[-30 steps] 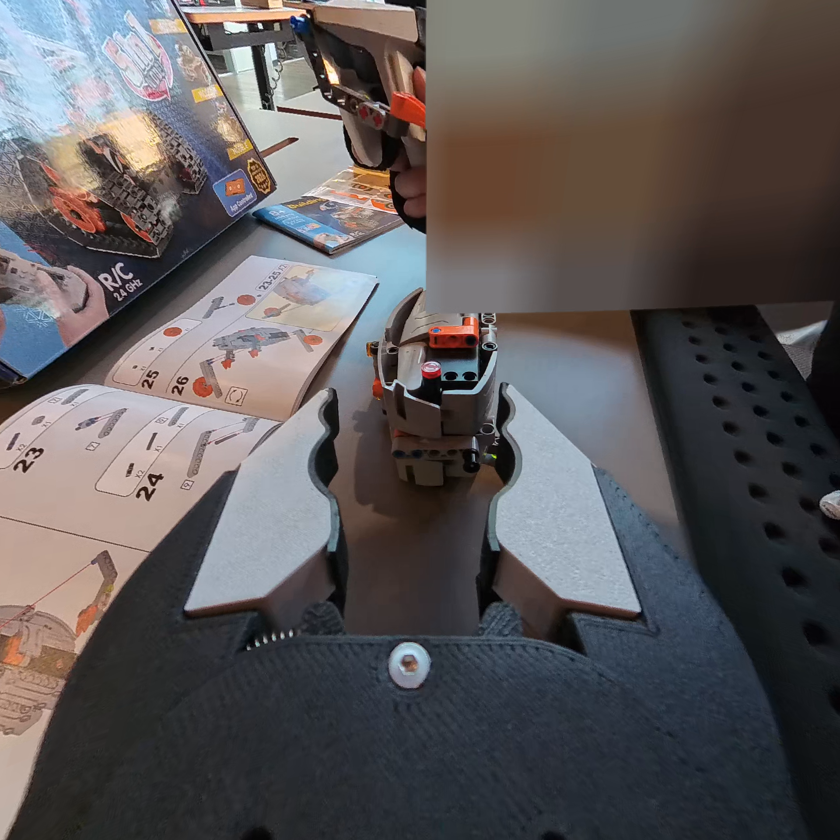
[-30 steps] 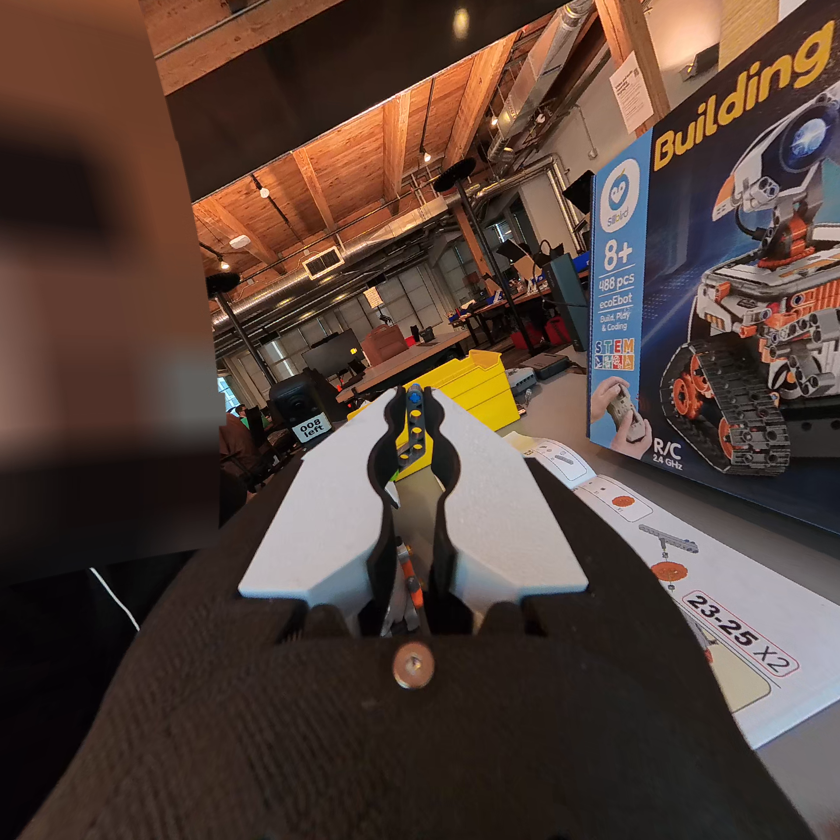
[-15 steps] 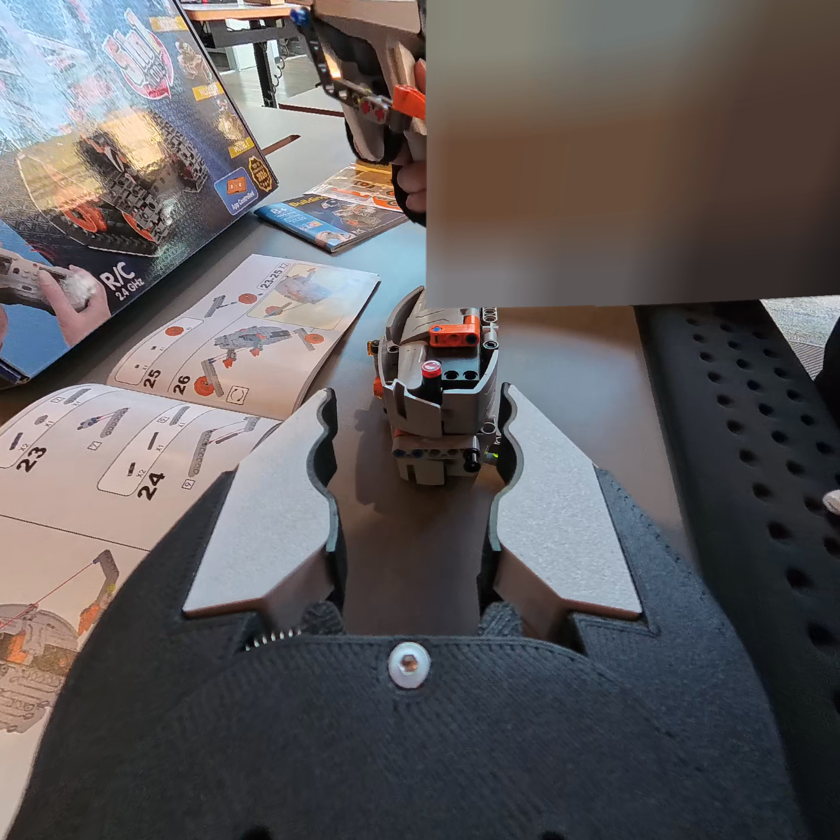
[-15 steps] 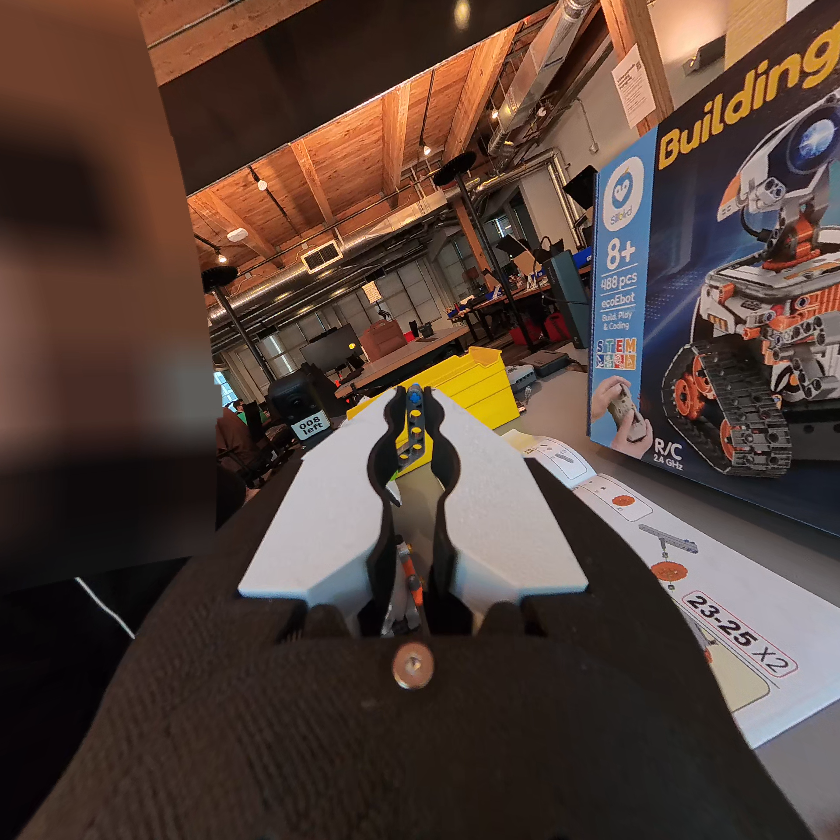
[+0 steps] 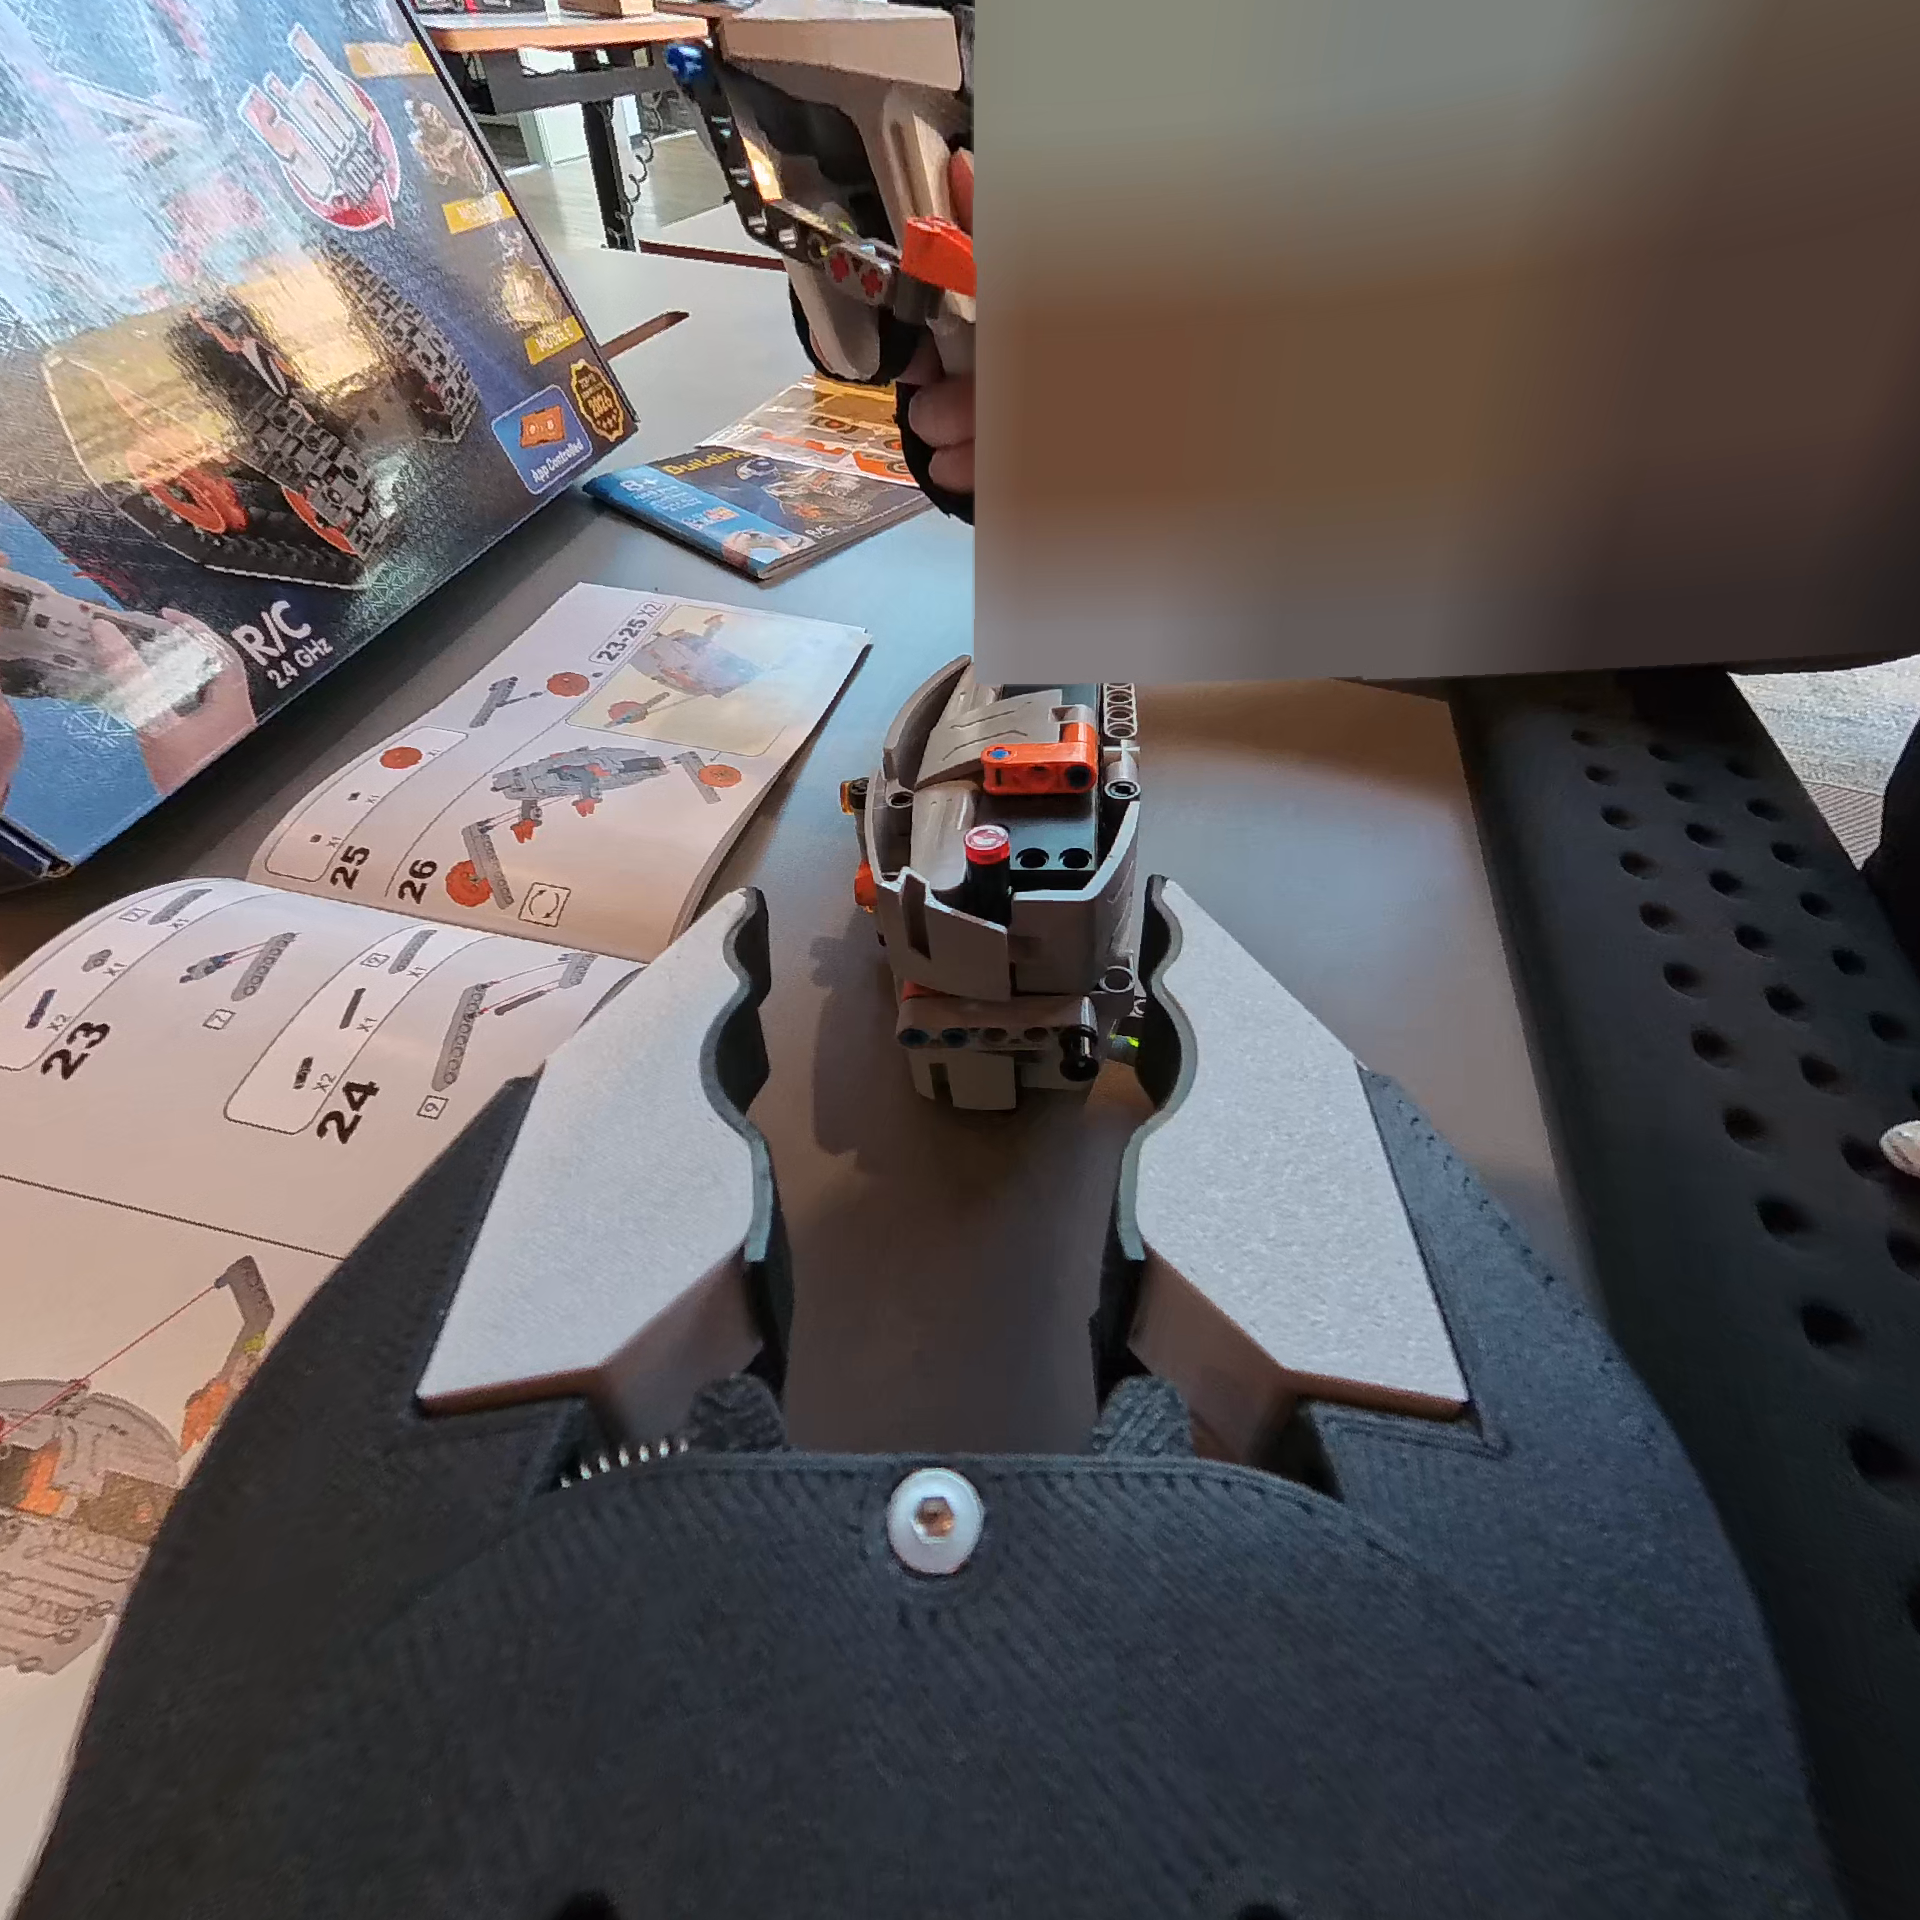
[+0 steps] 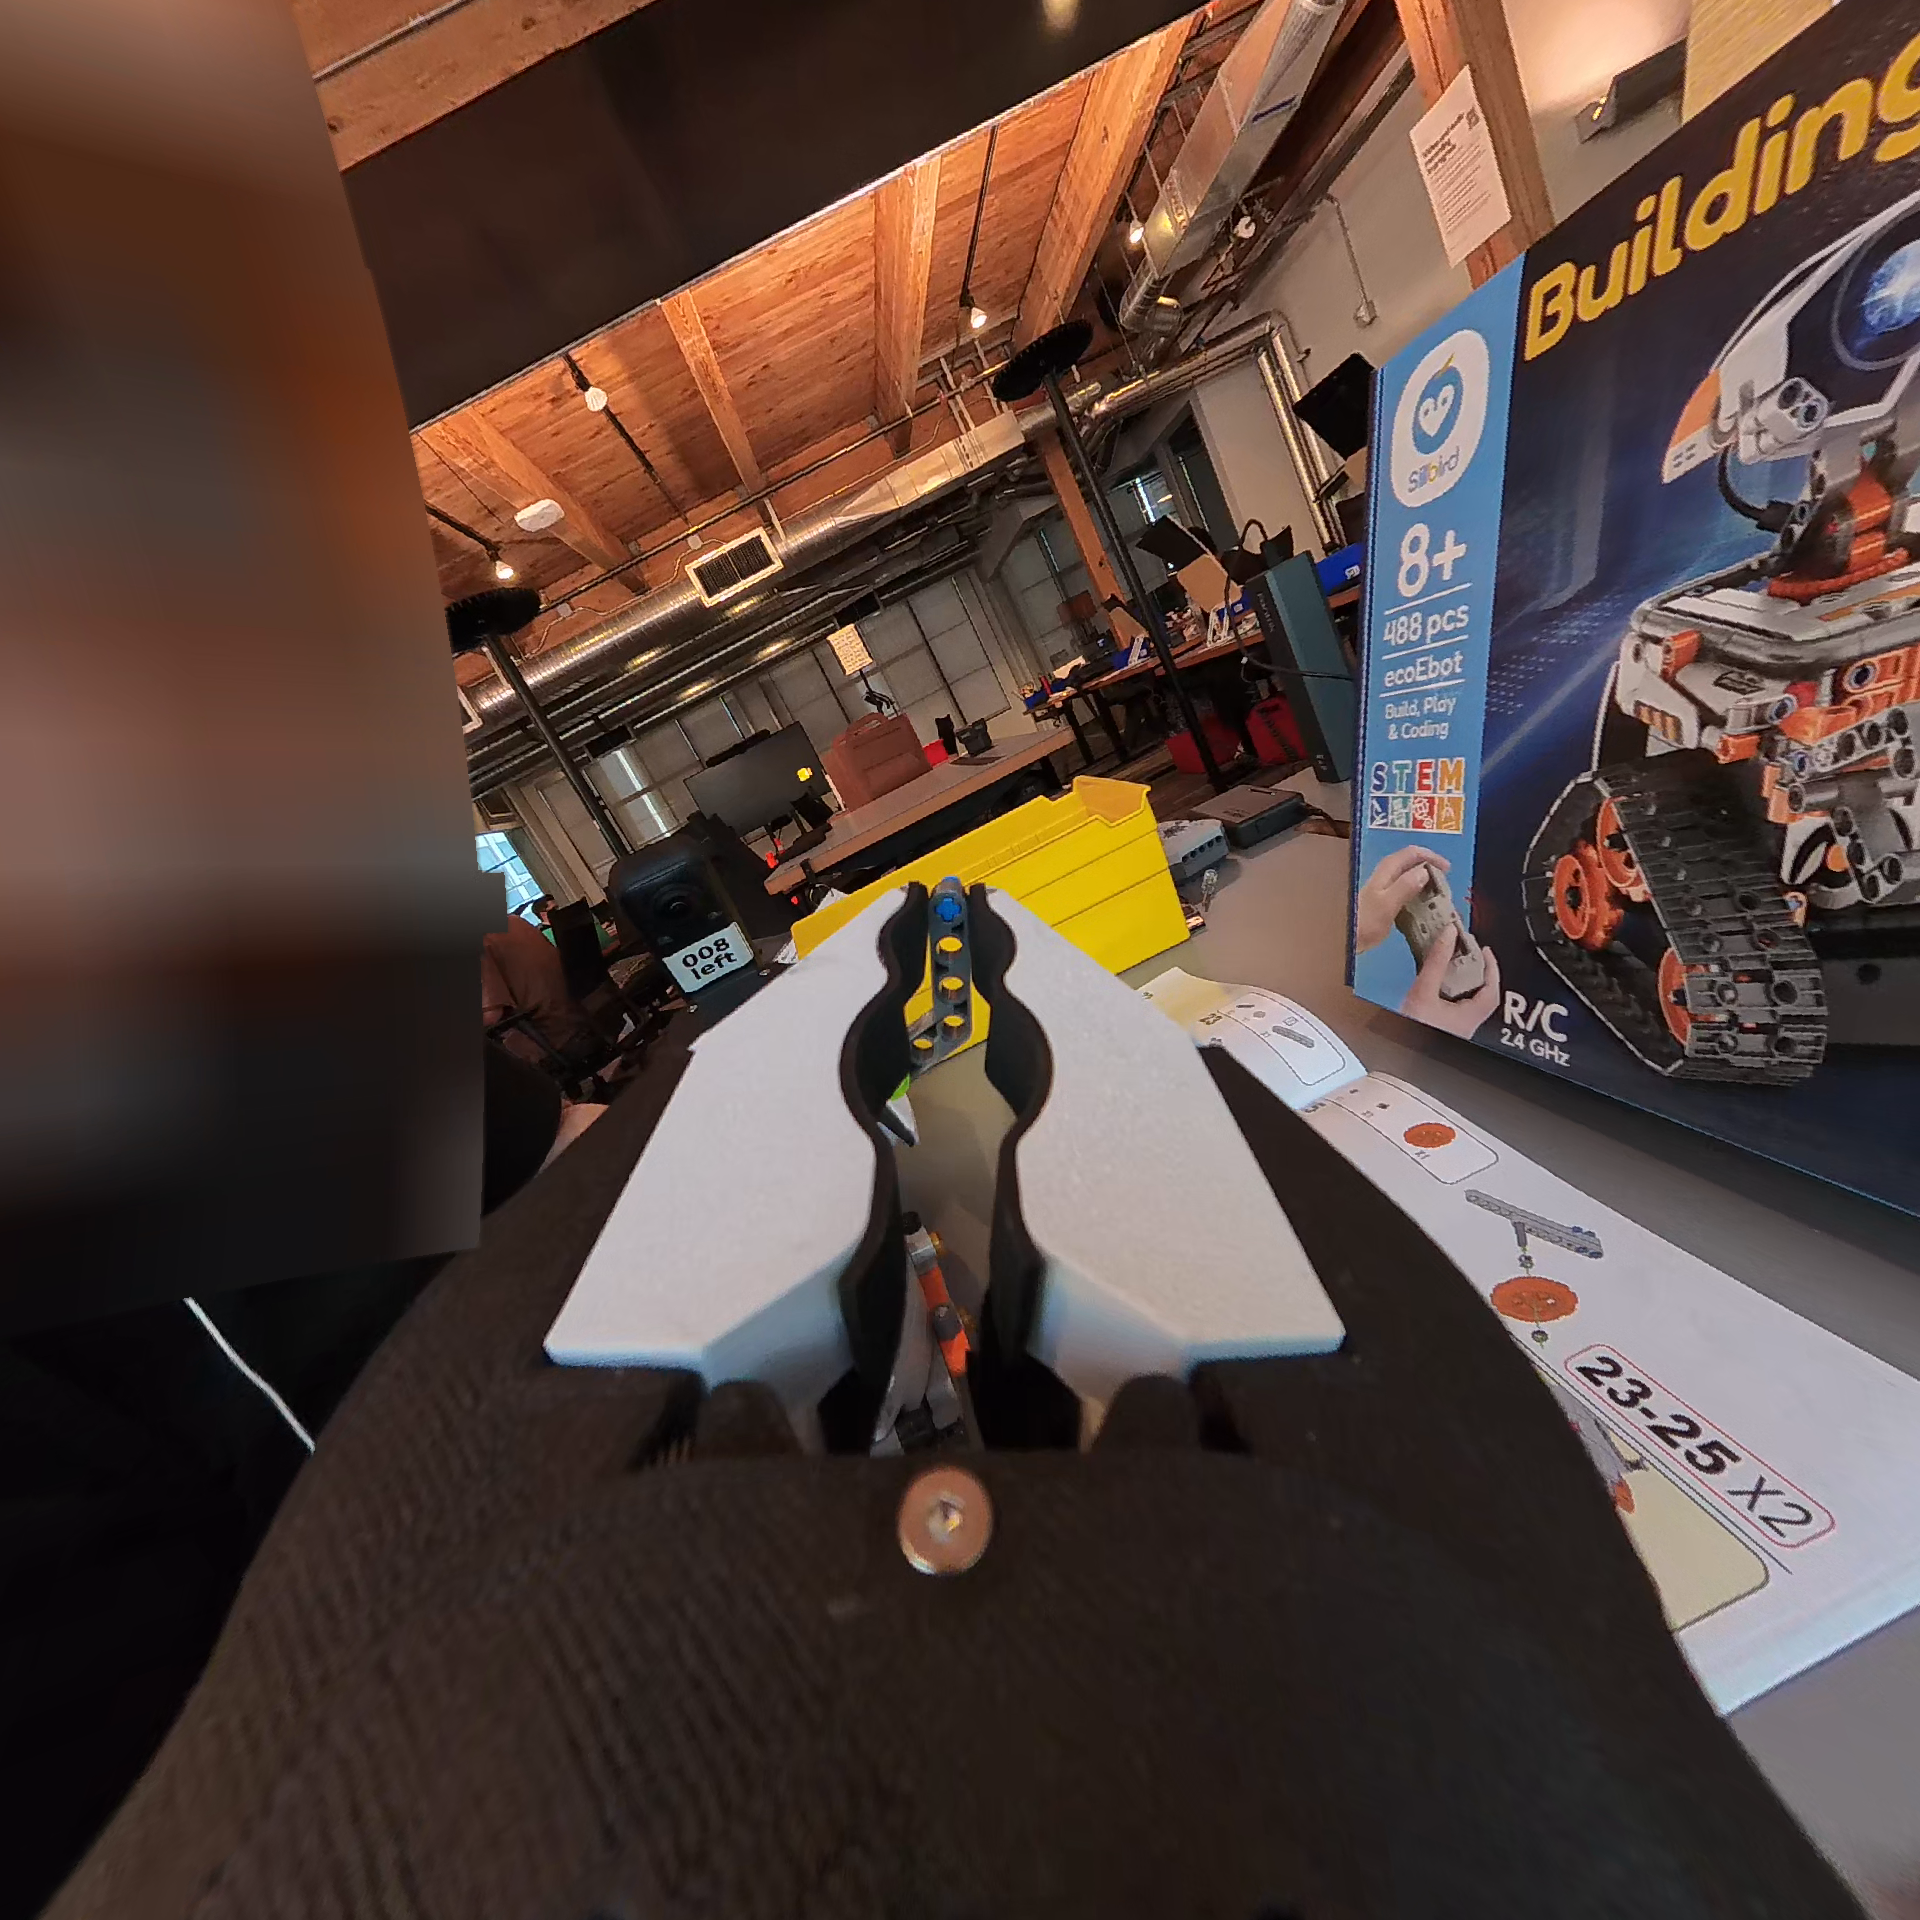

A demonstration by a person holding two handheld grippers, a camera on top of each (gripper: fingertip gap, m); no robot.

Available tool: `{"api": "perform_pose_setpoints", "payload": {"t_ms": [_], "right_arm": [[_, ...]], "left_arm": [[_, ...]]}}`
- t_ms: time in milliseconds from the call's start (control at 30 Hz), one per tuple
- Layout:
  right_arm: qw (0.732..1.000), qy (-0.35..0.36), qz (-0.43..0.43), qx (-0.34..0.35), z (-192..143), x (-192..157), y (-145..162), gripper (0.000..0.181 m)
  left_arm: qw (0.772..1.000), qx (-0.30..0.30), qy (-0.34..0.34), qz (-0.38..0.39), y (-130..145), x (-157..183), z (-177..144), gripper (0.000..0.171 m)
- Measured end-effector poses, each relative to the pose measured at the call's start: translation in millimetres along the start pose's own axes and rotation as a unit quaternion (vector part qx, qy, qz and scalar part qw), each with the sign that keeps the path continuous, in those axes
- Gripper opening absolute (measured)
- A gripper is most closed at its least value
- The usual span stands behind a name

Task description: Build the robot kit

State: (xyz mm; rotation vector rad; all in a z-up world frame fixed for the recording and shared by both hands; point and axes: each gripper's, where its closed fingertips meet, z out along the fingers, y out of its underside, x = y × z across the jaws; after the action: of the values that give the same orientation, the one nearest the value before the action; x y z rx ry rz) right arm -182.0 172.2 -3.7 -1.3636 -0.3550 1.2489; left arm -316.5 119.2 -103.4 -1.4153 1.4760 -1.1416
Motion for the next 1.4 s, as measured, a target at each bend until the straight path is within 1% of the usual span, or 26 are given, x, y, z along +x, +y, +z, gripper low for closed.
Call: {"api": "perform_pose_setpoints", "payload": {"t_ms": [733,933,1033,1133,1233,1333,1400], "right_arm": [[1.0,-0.002,0.002,-0.014,4,-2,4,0.006],[1.0,-0.014,0.006,-0.016,9,-10,1,0.005],[0.999,-0.012,-0.003,-0.03,13,-13,4,0.005],[0.999,-0.018,-0.001,-0.032,15,-17,2,0.006],[0.999,-0.023,0.005,-0.021,14,-27,-6,0.005],[1.0,-0.017,0.0,-0.017,12,-41,-16,0.006],[1.0,-0.014,-0.002,-0.026,13,-55,-20,0.006]], "left_arm": [[1.0,0.0,-0.001,-0.001,0,0,0,0.07],[1.0,0.006,-0.01,-0.007,-1,-7,-2,0.076],[1.0,0.01,-0.009,-0.002,-3,-8,-2,0.077],[1.0,0.017,-0.002,0.014,-6,-6,1,0.08],[0.999,0.028,-0.008,0.024,-11,-4,5,0.084],[0.999,0.036,-0.004,0.018,-15,3,9,0.094],[0.999,0.036,-0.015,0.028,-15,7,10,0.104]]}}
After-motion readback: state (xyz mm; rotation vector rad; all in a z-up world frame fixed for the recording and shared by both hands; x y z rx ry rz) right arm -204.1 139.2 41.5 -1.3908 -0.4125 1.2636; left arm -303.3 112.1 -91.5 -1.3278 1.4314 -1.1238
